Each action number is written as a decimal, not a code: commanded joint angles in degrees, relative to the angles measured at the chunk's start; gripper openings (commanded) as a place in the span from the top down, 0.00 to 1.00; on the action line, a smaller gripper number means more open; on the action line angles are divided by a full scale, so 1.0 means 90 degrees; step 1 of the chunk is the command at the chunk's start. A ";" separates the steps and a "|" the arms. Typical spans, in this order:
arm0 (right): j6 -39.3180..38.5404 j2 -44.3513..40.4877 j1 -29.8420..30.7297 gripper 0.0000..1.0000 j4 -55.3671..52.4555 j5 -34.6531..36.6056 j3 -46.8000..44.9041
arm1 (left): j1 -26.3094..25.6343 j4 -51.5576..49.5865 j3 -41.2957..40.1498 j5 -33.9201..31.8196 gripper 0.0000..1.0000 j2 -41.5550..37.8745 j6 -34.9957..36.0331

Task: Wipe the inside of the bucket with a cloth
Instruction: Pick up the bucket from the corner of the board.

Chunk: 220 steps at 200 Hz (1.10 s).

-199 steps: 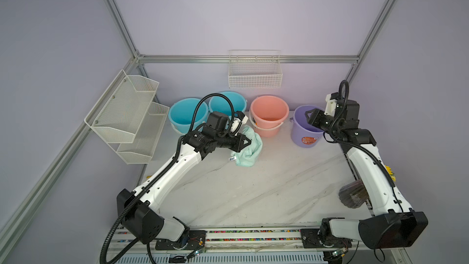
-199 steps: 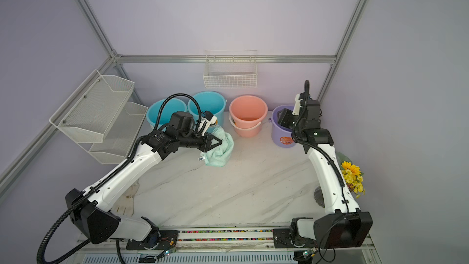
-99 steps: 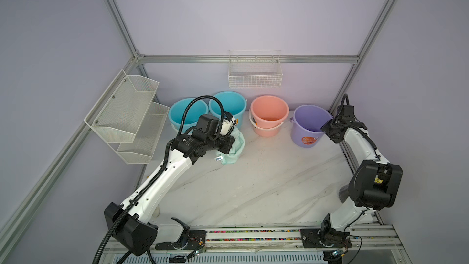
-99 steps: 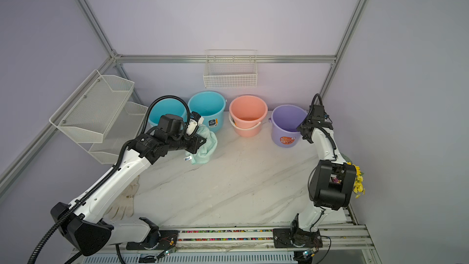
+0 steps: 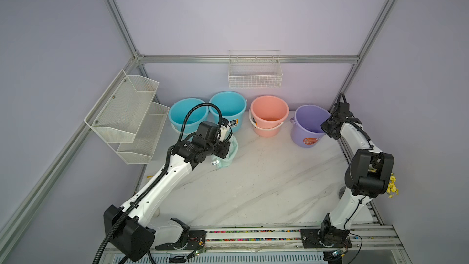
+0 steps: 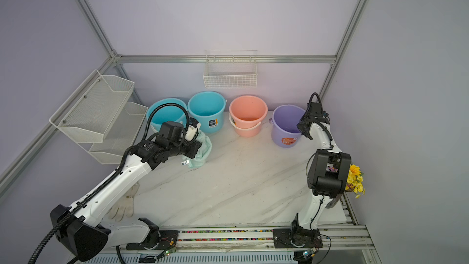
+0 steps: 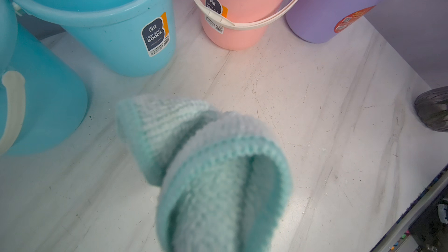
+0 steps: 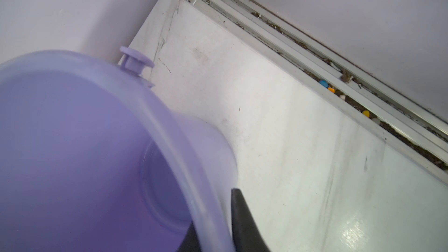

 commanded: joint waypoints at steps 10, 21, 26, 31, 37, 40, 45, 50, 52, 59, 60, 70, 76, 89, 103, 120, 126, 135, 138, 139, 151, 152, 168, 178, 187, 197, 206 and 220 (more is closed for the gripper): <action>-0.0301 -0.0763 -0.0004 0.90 -0.0287 0.0417 -0.0376 | 0.0041 0.0108 0.0301 0.0048 1.00 -0.0297 -0.0015; -0.0484 -0.1034 0.0003 0.92 -0.0390 0.0426 -0.0515 | 0.0042 0.0088 0.0353 0.0130 1.00 -0.0324 -0.0062; -0.0588 -0.1172 -0.0005 0.92 -0.0438 0.0438 -0.0587 | 0.0045 0.0087 0.0374 0.0187 1.00 -0.0342 -0.0075; -0.0633 -0.1316 0.0001 0.92 -0.0492 0.0427 -0.0671 | 0.0048 0.0092 0.0402 0.0249 1.00 -0.0353 -0.0090; -0.0675 -0.1482 0.0002 0.93 -0.0546 0.0406 -0.0765 | 0.0041 0.0087 0.0430 0.0310 1.00 -0.0371 -0.0109; -0.0700 -0.1591 0.0002 0.93 -0.0567 0.0383 -0.0832 | 0.0041 0.0092 0.0447 0.0344 1.00 -0.0378 -0.0125; -0.0745 -0.1757 0.0003 0.96 -0.0596 0.0349 -0.0942 | 0.0043 0.0087 0.0477 0.0392 1.00 -0.0383 -0.0160; -0.0791 -0.1922 0.0013 0.98 -0.0594 0.0265 -0.1057 | 0.0041 0.0097 0.0498 0.0450 1.00 -0.0400 -0.0195; -0.0808 -0.1984 0.0013 0.99 -0.0597 0.0233 -0.1101 | 0.0046 0.0097 0.0511 0.0472 1.00 -0.0402 -0.0199; -0.0827 -0.2193 0.0013 0.99 -0.0634 0.0136 -0.1244 | 0.0043 0.0115 0.0553 0.0568 1.00 -0.0411 -0.0246; -0.0832 -0.2235 0.0013 0.99 -0.0638 0.0123 -0.1263 | 0.0042 0.0115 0.0557 0.0586 1.00 -0.0417 -0.0248; -0.0869 -0.2540 0.0013 1.00 -0.0718 -0.0051 -0.1456 | 0.0041 0.0131 0.0595 0.0719 1.00 -0.0420 -0.0334; -0.0882 -0.2720 0.0020 1.00 -0.0774 -0.0204 -0.1564 | 0.0045 0.0164 0.0617 0.0793 1.00 -0.0434 -0.0394; -0.0894 -0.2998 0.0048 1.00 -0.0908 -0.0532 -0.1739 | 0.0042 0.0254 0.0630 0.0937 1.00 -0.0463 -0.0557; -0.0964 -0.3371 0.0165 1.00 -0.1096 -0.0794 -0.1823 | 0.0032 0.0366 0.0614 0.1080 1.00 -0.0521 -0.0747; -0.1050 -0.3629 0.0407 1.00 -0.1401 -0.0911 -0.1775 | 0.0031 0.0471 0.0618 0.1189 1.00 -0.0582 -0.0991; -0.1050 -0.3720 0.0523 1.00 -0.1470 -0.0956 -0.1784 | 0.0030 0.0494 0.0639 0.1215 1.00 -0.0606 -0.1054; -0.1003 -0.3836 0.0796 1.00 -0.1564 -0.0988 -0.1797 | 0.0036 0.0540 0.0648 0.1253 1.00 -0.0653 -0.1145; -0.0975 -0.3863 0.0917 1.00 -0.1577 -0.0965 -0.1810 | 0.0033 0.0561 0.0655 0.1270 1.00 -0.0668 -0.1181; -0.0961 -0.3876 0.0958 1.00 -0.1577 -0.0959 -0.1819 | 0.0032 0.0568 0.0657 0.1269 1.00 -0.0672 -0.1189; -0.0865 -0.3961 0.1496 1.00 -0.1677 -0.0772 -0.1834 | 0.0034 0.0614 0.0682 0.1316 1.00 -0.0714 -0.1300; -0.0855 -0.3969 0.1551 1.00 -0.1697 -0.0751 -0.1836 | 0.0037 0.0609 0.0680 0.1316 1.00 -0.0714 -0.1307; -0.0653 -0.3981 0.2240 1.00 -0.1792 -0.0627 -0.1837 | 0.0036 0.0614 0.0726 0.1323 1.00 -0.0742 -0.1414; -0.0512 -0.3973 0.2607 1.00 -0.1814 -0.0623 -0.1820 | 0.0031 0.0615 0.0756 0.1312 1.00 -0.0754 -0.1483; -0.0370 -0.3944 0.2939 1.00 -0.1816 -0.0616 -0.1807 | 0.0032 0.0618 0.0772 0.1284 1.00 -0.0769 -0.1563; -0.0242 -0.3905 0.3303 1.00 -0.1788 -0.0593 -0.1803 | 0.0036 0.0614 0.0794 0.1264 1.00 -0.0774 -0.1637; -0.0149 -0.3833 0.3653 1.00 -0.1769 -0.0552 -0.1785 | 0.0037 0.0605 0.0815 0.1258 1.00 -0.0774 -0.1705; -0.0006 -0.3713 0.4199 1.00 -0.1735 -0.0393 -0.1752 | 0.0034 0.0558 0.0885 0.1283 1.00 -0.0745 -0.1803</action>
